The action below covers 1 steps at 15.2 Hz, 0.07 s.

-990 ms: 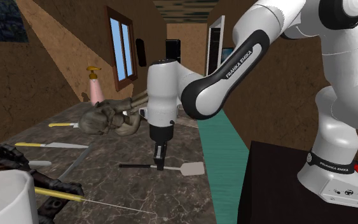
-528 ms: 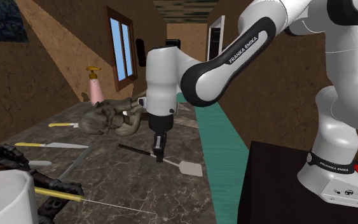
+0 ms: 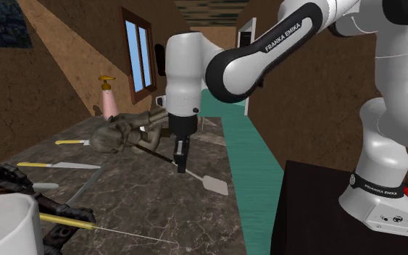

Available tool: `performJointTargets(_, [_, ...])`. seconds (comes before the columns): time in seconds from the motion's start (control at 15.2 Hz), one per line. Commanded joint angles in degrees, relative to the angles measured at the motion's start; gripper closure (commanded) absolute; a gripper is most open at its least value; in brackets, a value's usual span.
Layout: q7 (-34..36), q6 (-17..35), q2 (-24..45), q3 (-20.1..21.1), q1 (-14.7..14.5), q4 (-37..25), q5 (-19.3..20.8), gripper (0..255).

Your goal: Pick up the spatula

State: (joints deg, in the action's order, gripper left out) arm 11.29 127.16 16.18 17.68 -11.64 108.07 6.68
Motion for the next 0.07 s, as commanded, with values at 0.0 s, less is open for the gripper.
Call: performJointTargets(0.0, [-0.04, -0.41, -0.18, 0.04, 0.01, -0.2, -0.09, 255])
